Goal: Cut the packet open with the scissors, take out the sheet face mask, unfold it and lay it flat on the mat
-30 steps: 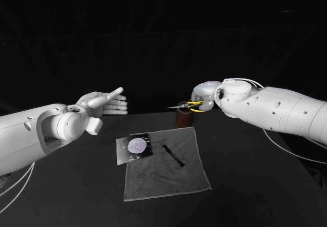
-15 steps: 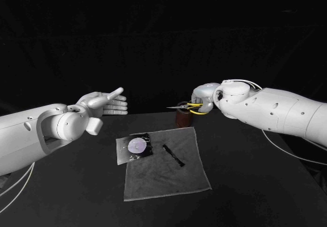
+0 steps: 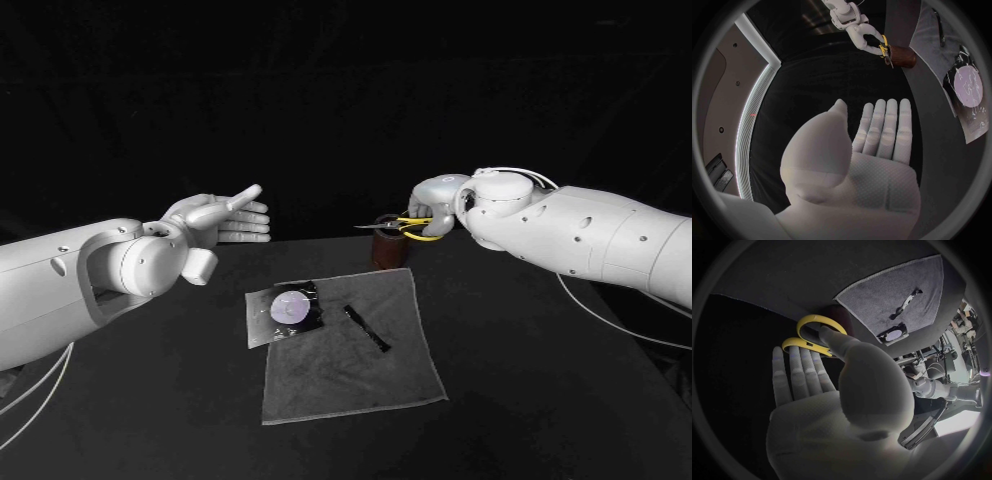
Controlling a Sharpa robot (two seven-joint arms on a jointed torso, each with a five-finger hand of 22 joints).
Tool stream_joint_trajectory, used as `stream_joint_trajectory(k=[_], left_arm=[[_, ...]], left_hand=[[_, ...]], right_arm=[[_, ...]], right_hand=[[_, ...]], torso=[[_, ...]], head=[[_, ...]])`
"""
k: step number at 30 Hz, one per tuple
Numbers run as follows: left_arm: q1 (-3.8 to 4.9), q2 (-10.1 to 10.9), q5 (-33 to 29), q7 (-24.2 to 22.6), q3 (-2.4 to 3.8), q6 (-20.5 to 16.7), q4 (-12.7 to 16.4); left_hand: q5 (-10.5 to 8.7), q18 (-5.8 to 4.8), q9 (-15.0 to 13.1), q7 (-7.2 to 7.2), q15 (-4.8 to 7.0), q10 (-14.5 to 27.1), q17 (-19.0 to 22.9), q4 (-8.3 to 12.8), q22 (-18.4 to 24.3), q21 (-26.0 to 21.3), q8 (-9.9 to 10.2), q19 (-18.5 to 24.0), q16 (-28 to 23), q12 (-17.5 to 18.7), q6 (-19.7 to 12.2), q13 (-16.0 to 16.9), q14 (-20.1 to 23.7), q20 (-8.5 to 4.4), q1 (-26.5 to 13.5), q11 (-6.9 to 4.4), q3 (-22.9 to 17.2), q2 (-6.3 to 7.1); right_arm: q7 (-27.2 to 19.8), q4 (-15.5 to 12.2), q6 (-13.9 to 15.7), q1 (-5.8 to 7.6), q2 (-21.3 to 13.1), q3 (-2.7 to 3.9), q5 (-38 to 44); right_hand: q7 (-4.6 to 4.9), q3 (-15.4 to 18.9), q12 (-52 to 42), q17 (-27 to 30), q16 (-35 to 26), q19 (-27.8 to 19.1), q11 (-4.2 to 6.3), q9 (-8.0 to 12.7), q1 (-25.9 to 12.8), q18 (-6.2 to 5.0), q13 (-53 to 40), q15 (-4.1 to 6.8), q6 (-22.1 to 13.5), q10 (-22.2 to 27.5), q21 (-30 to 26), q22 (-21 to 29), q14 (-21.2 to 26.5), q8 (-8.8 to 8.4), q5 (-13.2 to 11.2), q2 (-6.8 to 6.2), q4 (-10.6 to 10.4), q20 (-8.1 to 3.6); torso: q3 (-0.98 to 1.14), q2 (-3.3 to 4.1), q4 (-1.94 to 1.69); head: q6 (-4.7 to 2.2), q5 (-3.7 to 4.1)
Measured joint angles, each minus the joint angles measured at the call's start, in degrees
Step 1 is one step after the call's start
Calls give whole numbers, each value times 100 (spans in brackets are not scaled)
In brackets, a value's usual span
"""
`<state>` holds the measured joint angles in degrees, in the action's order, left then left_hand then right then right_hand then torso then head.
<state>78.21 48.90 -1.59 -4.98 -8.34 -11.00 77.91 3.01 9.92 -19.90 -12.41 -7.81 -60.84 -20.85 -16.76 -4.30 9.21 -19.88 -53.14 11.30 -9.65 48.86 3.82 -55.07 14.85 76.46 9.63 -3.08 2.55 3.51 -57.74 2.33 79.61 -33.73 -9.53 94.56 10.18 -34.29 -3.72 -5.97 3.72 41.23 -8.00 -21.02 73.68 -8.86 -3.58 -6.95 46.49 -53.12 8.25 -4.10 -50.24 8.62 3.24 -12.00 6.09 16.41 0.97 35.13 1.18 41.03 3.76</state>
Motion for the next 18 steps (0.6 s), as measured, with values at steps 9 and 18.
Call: stream_joint_trajectory(k=[9,18], left_arm=[[0,2,0,16,0,14,-10],[0,2,0,32,0,39,-15]], left_hand=[[0,-7,1,0,0,0,1,0,1,0,0,0,0,0,0,0,0,0,0,0,0,0],[0,-12,2,0,0,0,0,0,1,0,0,0,0,0,0,0,0,0,0,0,0,0]], right_arm=[[-12,-139,188,0,-80,1,-136],[-14,-193,257,-1,-121,1,-300]], right_hand=[[0,114,0,8,0,0,0,6,38,1,-5,0,0,0,0,0,0,0,0,39,-1,0],[0,269,0,16,23,0,-15,26,38,4,-4,-31,0,-16,0,0,-32,0,97,38,-31,0]], torso=[[3,1,-1],[-3,1,-2]], head=[[-1,-3],[5,-1]])
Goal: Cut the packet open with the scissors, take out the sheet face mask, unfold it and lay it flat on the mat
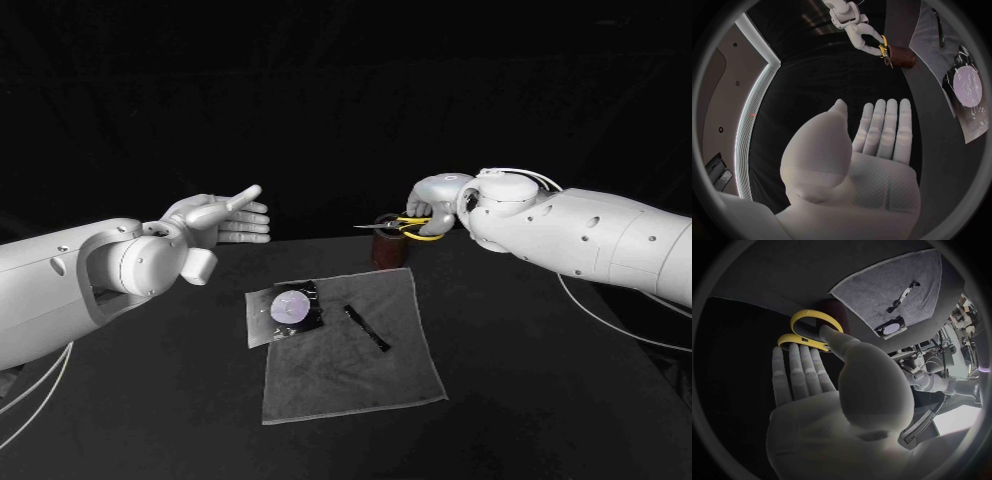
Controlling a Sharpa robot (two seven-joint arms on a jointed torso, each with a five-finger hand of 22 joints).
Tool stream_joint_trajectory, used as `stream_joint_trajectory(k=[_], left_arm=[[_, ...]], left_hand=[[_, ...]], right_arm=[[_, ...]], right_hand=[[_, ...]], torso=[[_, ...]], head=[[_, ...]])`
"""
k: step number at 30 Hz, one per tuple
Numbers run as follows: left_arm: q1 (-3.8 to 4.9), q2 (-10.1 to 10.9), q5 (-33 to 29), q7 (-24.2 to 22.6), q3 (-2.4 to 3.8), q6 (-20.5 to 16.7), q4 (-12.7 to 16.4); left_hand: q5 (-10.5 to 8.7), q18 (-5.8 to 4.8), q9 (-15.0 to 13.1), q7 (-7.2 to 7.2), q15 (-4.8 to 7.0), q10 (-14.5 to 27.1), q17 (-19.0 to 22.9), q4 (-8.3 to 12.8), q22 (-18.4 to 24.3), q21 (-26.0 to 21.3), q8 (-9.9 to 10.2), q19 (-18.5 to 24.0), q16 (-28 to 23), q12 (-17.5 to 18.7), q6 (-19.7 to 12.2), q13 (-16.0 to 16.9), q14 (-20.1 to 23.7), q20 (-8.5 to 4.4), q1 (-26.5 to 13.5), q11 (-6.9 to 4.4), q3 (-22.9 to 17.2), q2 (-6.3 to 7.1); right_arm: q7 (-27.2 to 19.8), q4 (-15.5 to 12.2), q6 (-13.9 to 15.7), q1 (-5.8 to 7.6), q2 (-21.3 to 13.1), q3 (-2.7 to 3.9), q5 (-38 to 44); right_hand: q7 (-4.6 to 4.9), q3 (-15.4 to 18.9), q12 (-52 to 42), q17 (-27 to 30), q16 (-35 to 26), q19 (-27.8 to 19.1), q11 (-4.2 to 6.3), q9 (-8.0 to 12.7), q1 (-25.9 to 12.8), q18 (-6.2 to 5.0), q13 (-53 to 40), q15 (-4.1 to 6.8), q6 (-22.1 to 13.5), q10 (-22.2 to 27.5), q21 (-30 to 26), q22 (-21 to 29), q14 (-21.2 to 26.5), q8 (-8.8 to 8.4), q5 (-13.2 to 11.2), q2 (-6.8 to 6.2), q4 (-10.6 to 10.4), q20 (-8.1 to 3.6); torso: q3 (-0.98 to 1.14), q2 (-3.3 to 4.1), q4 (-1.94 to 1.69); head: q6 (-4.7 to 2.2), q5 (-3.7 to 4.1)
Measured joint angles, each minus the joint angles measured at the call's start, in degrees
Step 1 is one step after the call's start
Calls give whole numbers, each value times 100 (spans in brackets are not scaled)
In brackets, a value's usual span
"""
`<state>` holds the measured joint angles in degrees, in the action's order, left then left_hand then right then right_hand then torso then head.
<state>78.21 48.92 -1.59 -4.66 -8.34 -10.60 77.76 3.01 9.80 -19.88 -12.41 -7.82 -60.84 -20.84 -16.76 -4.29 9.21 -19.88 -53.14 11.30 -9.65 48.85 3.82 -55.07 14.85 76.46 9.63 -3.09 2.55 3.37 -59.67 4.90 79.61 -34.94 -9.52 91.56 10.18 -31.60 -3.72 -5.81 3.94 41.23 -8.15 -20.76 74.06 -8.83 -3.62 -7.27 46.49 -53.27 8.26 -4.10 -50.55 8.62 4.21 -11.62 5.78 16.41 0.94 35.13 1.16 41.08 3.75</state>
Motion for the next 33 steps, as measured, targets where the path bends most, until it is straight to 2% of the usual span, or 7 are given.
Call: stream_joint_trajectory(k=[9,12,14,16,26,29,33], left_arm=[[0,11,0,10,0,28,-19],[0,16,0,10,-1,41,-43],[0,18,0,10,-1,50,-62],[0,20,1,10,-1,58,-78],[0,16,28,1,-6,97,-143],[-1,17,52,0,-7,101,-148],[-1,24,152,-10,-8,111,-168]], left_hand=[[0,-5,1,0,0,0,7,16,0,0,0,0,0,0,0,0,0,0,0,0,16,0],[0,-6,10,0,0,0,25,18,0,0,0,0,0,0,0,0,0,0,0,0,65,0],[0,-6,25,0,-10,21,46,7,14,0,0,23,0,0,0,0,11,23,0,21,122,0],[0,-8,31,0,-20,21,59,16,27,-36,0,95,0,0,0,0,20,34,0,21,159,0],[0,-9,38,1,-20,21,72,31,30,-40,0,125,0,0,-1,0,20,60,31,21,174,31],[0,-10,45,1,-20,21,78,33,30,-40,0,124,0,0,0,0,20,60,79,21,176,18],[0,-12,77,56,-6,9,113,169,6,-5,0,112,50,-34,55,0,6,47,654,-34,163,94]], right_arm=[[5,-142,51,1,-106,2,-88],[4,-253,102,7,-176,6,-110],[-8,-348,160,13,-232,13,-135],[-22,-434,219,23,-279,20,-158],[-145,-703,563,107,-455,48,-308],[-169,-777,643,119,-517,58,-338],[-202,-1017,755,146,-684,88,-403]], right_hand=[[20,242,0,41,0,0,-23,30,31,1,1,-31,-20,23,0,0,-9,0,36,31,-25,0],[57,676,0,108,0,96,-95,73,160,1,1,-157,-57,154,1,-14,117,0,47,145,-85,9],[15,1176,0,167,0,177,-78,132,372,2,1,-174,-118,253,1,-30,323,-36,184,185,-191,8],[15,1357,0,191,0,177,-77,149,448,2,1,-173,-118,271,25,-34,424,-44,212,188,-250,8],[67,1439,0,192,0,217,-77,157,536,2,2,-176,-64,271,28,-34,438,-44,247,248,-317,9],[109,1426,0,187,0,217,-121,162,620,3,2,-215,-20,227,28,-36,328,-21,278,282,-329,9],[118,1120,-59,139,93,378,-192,203,657,-60,-1,-200,218,-77,132,-67,-82,48,278,292,-314,-4]], torso=[[-2,-2,0],[-2,-3,2],[-1,-3,2],[1,-3,2],[-1,-8,4],[-1,-7,2],[-1,-3,-3]], head=[[-1,-7],[-3,-7],[-4,-10],[-4,-12],[-20,3],[-25,7],[-27,-2]])
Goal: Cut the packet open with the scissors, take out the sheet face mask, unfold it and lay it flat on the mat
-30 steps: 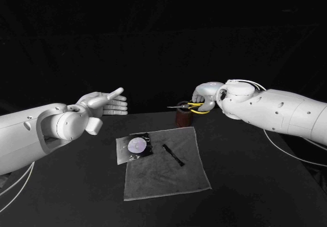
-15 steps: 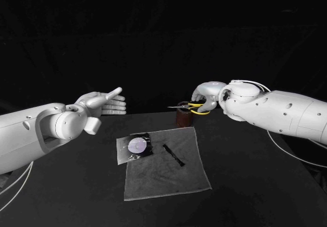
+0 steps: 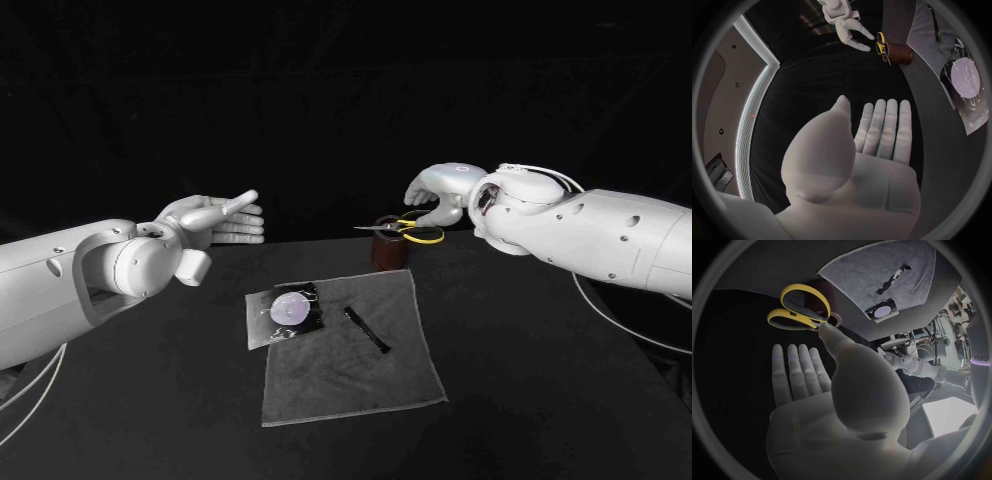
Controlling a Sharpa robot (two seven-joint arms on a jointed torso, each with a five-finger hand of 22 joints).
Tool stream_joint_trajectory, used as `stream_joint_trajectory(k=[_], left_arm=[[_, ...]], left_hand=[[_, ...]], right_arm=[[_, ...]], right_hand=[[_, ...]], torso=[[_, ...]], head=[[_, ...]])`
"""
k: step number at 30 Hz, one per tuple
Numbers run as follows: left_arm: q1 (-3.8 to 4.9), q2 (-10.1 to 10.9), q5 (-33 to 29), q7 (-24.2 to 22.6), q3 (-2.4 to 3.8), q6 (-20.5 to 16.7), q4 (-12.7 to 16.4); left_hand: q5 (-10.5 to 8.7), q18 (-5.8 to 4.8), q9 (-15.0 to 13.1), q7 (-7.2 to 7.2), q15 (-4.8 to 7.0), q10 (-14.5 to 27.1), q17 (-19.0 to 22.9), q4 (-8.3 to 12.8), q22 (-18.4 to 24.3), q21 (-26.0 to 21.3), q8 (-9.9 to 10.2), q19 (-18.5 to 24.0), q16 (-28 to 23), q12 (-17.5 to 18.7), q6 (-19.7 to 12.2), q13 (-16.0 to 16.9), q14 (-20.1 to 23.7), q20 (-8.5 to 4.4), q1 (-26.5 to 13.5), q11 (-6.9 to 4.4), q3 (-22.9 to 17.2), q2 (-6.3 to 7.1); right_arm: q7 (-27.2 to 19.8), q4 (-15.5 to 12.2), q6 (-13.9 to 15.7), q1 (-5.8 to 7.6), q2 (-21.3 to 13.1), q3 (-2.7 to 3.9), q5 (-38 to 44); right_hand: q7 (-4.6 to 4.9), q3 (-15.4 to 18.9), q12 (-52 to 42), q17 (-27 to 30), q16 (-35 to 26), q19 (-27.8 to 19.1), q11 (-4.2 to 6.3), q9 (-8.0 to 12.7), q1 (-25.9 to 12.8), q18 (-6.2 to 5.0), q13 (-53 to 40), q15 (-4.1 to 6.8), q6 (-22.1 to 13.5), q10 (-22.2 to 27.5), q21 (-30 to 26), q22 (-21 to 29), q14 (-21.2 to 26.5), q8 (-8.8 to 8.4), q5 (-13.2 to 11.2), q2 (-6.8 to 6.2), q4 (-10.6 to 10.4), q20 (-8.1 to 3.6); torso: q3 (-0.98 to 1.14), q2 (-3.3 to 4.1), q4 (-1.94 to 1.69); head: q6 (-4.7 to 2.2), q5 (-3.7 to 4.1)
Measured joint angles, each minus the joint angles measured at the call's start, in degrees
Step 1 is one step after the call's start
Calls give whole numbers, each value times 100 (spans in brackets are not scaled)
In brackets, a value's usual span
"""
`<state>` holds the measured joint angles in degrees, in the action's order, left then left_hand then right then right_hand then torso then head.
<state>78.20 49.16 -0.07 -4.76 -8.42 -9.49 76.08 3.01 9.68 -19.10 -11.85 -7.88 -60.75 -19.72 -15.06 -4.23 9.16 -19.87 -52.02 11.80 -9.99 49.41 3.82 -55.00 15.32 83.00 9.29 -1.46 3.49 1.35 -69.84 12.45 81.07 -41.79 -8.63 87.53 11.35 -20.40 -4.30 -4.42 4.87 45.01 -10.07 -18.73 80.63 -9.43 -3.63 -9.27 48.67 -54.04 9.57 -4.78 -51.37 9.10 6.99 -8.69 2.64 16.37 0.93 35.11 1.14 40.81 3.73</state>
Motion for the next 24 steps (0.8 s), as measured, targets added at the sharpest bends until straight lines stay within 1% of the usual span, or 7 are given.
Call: stream_joint_trajectory(k=[3,6,10,14,17,20,24], left_arm=[[-1,13,192,-19,-1,16,-30],[-3,28,466,-46,-1,30,-57],[-32,48,1120,-121,0,29,-68],[-128,44,1969,-207,1,-39,-72],[-217,-7,2697,-249,-1,-161,-98],[-303,-84,3332,-260,-1,-309,-131],[-417,-262,4162,-242,-6,-536,-242]], left_hand=[[0,-2,43,79,79,-40,1,106,-54,124,13,-166,82,0,53,-5,-79,-75,403,-40,-106,71],[0,-4,129,136,205,-61,-103,156,-243,542,113,-758,367,38,98,-12,-520,-316,732,-107,-230,161],[0,-4,212,187,350,-128,-328,99,-496,1013,191,-1139,776,85,149,-12,-920,-541,900,-191,-357,314],[0,-7,270,183,369,-174,-495,49,-662,1267,269,-1144,1033,116,172,-11,-942,-592,936,-192,-383,416],[0,-42,288,140,365,-267,-650,-101,-762,1399,304,-1018,1257,88,147,9,-871,-588,763,-180,-233,589],[0,-44,288,131,366,-299,-827,-137,-864,1542,304,-943,1538,-18,137,46,-771,-584,670,-193,-50,682],[0,-44,263,119,388,-124,-1315,-146,-1217,2058,304,-896,2353,-158,124,70,-628,-589,654,-191,339,678]], right_arm=[[-37,-321,88,39,-202,27,-136],[-85,-692,164,67,-416,47,-382],[-184,-1345,268,80,-761,52,-996],[-286,-2048,342,48,-1082,52,-1634],[-350,-2476,379,-53,-1259,38,-2050],[-387,-2710,406,-181,-1343,16,-2336],[-409,-2922,465,-422,-1400,3,-2612]], right_hand=[[-54,-197,0,-13,48,191,-68,38,-50,-39,0,-13,141,-230,98,-39,-217,-1,0,-50,12,-29],[-12,-410,-65,-84,243,776,41,77,-197,-40,1,110,289,-586,436,-191,-684,-1,-82,-67,24,-207],[9,-675,-66,-164,396,1175,136,96,-335,-40,1,261,482,-966,723,-341,-1122,-2,-81,-74,52,-381],[-59,-873,-66,-342,620,1536,269,113,-447,-34,-10,462,650,-1427,1126,-584,-1696,-2,-113,-81,58,-599],[-125,-921,-66,-523,788,1719,376,113,-463,-28,-27,601,778,-1754,1476,-818,-2086,-2,-113,-66,76,-741],[-170,-957,-66,-734,953,1827,460,113,-515,-23,-56,718,908,-2037,1838,-1073,-2414,-2,-113,-74,84,-849],[-236,-1010,-80,-1123,1234,1936,587,113,-568,-24,-148,869,989,-2387,2385,-1471,-2841,-2,-113,-96,78,-961]], torso=[[1,2,-4],[1,1,-4],[-3,-4,-4],[-9,-10,-5],[-13,-15,-5],[-23,-16,-5],[-36,-18,-11]], head=[[-1,-23],[7,-31],[14,-40],[36,-71],[55,-103],[77,-143],[111,-191]])
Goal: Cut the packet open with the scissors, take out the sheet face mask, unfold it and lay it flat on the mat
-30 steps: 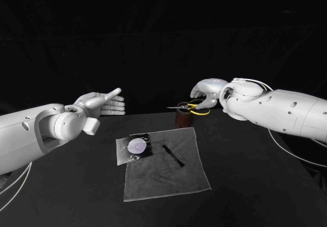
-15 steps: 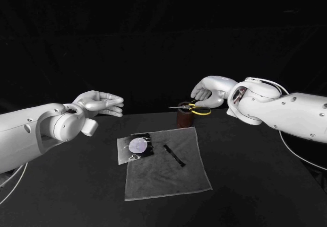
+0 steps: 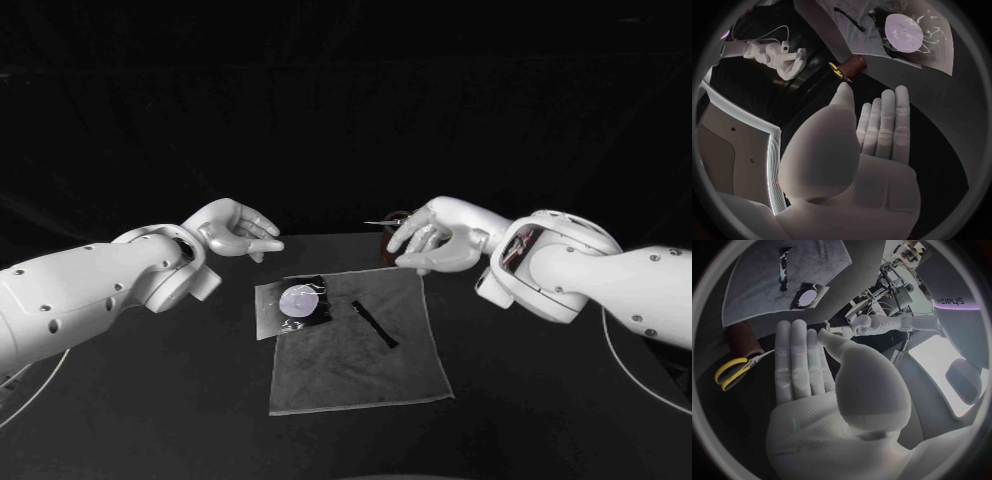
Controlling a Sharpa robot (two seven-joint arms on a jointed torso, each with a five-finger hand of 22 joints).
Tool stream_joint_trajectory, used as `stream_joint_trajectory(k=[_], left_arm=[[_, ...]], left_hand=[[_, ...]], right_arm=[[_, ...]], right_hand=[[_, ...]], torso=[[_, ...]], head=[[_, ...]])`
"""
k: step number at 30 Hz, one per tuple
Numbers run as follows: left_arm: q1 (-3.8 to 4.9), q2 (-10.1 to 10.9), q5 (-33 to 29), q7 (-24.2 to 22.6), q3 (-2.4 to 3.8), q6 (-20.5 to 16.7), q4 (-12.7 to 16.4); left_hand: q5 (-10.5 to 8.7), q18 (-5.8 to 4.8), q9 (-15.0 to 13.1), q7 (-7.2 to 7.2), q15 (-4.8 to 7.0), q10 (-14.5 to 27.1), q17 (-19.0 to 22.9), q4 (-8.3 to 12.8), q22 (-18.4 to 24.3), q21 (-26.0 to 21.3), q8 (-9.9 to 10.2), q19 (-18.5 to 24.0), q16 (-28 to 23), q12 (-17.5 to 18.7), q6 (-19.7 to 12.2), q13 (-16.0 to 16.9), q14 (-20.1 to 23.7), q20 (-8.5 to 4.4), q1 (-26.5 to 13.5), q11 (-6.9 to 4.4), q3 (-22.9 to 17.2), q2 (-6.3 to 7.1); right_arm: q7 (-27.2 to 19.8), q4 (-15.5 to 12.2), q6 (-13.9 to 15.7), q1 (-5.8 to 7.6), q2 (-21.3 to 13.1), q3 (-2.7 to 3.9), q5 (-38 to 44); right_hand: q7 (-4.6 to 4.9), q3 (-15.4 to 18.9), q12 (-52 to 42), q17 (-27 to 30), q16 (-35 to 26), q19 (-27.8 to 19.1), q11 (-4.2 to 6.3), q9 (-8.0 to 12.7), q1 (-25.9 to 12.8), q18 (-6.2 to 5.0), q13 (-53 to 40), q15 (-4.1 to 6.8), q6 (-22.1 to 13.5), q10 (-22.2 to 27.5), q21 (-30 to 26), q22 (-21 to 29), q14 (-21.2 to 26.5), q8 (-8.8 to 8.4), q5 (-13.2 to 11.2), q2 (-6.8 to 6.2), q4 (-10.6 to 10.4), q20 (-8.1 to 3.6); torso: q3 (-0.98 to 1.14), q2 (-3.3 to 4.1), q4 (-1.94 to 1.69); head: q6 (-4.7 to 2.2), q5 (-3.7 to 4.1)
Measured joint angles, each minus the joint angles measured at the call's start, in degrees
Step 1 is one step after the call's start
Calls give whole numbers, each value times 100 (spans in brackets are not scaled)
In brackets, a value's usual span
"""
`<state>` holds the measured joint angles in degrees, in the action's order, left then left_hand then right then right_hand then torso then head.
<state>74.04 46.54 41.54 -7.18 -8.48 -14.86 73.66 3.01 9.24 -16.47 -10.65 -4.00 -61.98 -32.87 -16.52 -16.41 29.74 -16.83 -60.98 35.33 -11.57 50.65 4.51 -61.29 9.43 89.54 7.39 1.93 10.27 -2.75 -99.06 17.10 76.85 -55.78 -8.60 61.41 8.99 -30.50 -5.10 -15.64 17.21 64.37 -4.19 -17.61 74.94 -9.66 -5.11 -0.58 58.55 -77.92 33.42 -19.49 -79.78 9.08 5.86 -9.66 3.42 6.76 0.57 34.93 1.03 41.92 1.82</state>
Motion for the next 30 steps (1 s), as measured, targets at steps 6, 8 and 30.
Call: stream_joint_trajectory(k=[6,8,30], left_arm=[[-79,-352,1025,146,-1,-203,-211],[-90,-456,1276,214,-1,-230,-278],[-228,-1506,3280,1158,-221,119,-1230]], left_hand=[[0,-2,-60,-5,10,503,-688,-23,-812,1167,-180,214,1290,-373,-235,59,277,-66,-23,18,450,-23],[0,-3,-67,12,19,601,-779,-36,-1052,1508,-223,329,1561,-517,-300,82,286,-61,-23,10,494,-23],[0,6,-111,65,-9,1198,-749,-39,-1676,2342,-497,964,2246,-1305,-693,251,500,23,-156,13,668,162]], right_arm=[[-5,-82,130,-289,70,-16,-218],[-7,-73,175,-357,122,-21,-260],[112,385,281,-838,689,-52,-390]], right_hand=[[-66,-111,-17,-718,870,180,139,-29,-113,19,-225,131,11,-240,868,-675,-358,-23,14,-83,-10,-195],[-87,-161,9,-959,1193,263,138,-65,-128,39,-280,151,-17,-239,1343,-1193,-378,-23,14,-98,-34,-217],[48,-280,140,-1618,2295,525,-33,-181,-317,84,-219,107,-398,309,2799,-2968,-333,20,13,-241,-119,-113]], torso=[[-5,5,-2],[-5,9,3],[10,9,14]], head=[[37,-43],[58,-55],[159,-201]])
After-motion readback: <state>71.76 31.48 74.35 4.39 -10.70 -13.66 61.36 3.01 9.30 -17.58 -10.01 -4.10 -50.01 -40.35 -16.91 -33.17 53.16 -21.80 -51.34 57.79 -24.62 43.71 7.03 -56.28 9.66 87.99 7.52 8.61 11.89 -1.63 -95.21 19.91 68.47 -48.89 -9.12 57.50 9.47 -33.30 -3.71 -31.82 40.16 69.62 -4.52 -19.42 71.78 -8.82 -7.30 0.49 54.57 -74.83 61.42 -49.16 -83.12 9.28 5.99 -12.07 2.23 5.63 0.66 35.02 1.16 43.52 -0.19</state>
